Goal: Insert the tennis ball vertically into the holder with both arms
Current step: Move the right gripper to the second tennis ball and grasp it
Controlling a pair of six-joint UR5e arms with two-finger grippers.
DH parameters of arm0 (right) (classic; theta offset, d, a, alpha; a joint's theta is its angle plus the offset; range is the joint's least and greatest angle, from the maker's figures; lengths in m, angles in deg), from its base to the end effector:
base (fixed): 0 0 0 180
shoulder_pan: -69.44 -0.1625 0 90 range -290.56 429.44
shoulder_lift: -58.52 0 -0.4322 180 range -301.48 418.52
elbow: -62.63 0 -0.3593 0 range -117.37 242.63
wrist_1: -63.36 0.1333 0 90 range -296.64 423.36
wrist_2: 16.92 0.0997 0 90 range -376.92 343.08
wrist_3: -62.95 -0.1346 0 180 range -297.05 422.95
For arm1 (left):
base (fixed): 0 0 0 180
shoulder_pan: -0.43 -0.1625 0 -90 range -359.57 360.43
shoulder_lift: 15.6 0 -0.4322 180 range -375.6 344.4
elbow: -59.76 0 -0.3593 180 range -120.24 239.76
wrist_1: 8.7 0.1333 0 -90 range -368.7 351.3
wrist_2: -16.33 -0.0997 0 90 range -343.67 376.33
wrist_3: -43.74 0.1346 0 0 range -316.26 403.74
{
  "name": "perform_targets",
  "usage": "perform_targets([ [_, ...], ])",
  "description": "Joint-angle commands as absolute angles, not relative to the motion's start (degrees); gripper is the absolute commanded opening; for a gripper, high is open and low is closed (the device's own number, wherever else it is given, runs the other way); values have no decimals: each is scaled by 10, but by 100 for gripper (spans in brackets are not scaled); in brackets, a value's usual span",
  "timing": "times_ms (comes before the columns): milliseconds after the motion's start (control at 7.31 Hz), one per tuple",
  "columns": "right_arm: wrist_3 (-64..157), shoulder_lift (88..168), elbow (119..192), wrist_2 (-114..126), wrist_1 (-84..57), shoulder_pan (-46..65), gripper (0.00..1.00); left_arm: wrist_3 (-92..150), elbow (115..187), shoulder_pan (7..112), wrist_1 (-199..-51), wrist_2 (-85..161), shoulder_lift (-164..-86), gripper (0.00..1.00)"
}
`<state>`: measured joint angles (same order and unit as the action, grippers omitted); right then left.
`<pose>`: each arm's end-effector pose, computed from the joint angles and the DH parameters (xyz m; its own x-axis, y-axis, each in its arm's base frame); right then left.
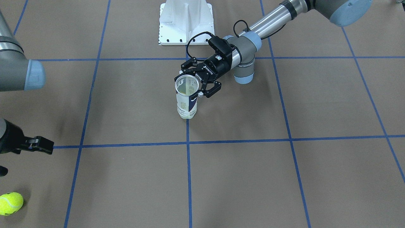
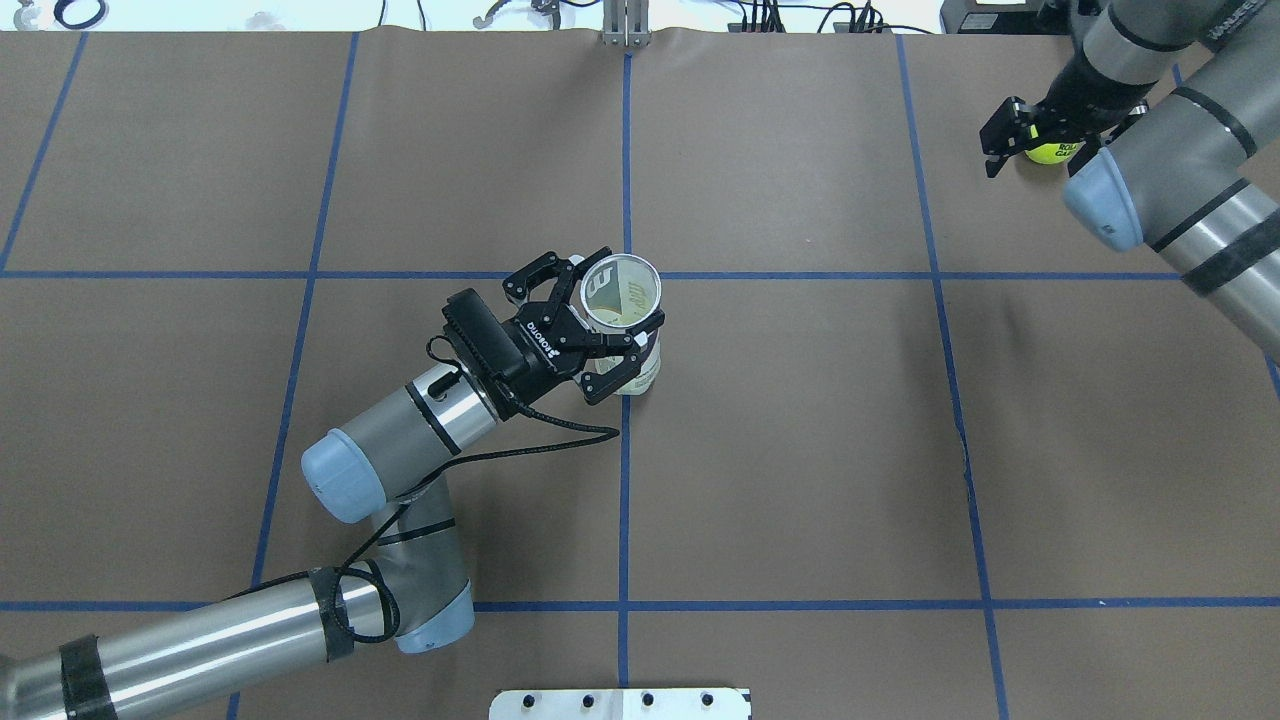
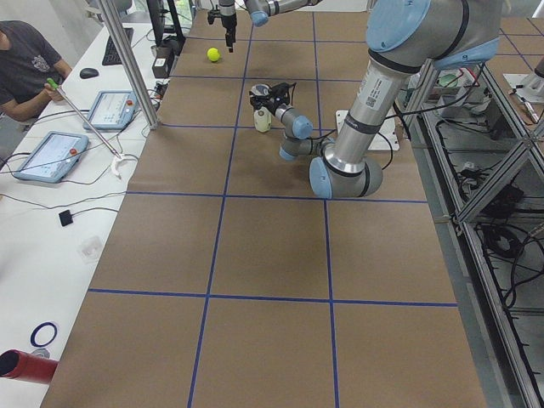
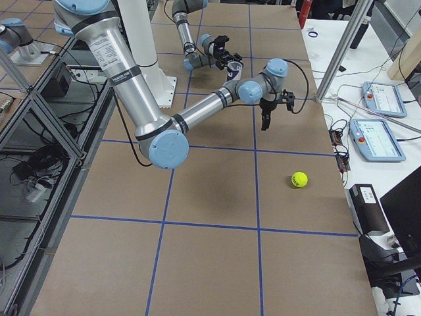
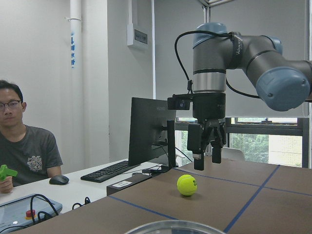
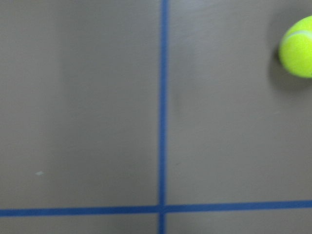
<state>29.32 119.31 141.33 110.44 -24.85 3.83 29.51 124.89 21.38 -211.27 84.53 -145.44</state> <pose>-0.2349 -0.6431 0.4964 0.7477 0.0465 0.6624 -0.0304 0.9989 -0.0357 0.5530 -0.4080 0.2463 0.4485 0.7920 -0.4143 0.7008 -0.0239 0.7130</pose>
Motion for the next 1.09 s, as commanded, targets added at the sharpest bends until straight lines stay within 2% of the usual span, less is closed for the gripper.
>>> perform_targets([
  [0, 310, 1190, 1283, 1071, -123, 15, 99, 295, 1249, 215, -2115, 845, -1453, 86],
  [274, 300, 1162, 1235, 1025, -92, 15, 99, 295, 1249, 215, -2118, 845, -1453, 86],
  [547, 221, 1157, 1177, 990, 30, 25, 99, 295, 1249, 215, -2118, 845, -1453, 86],
  [958, 216, 1152, 1165, 980, 67, 38, 99, 295, 1249, 215, -2118, 845, -1453, 86],
])
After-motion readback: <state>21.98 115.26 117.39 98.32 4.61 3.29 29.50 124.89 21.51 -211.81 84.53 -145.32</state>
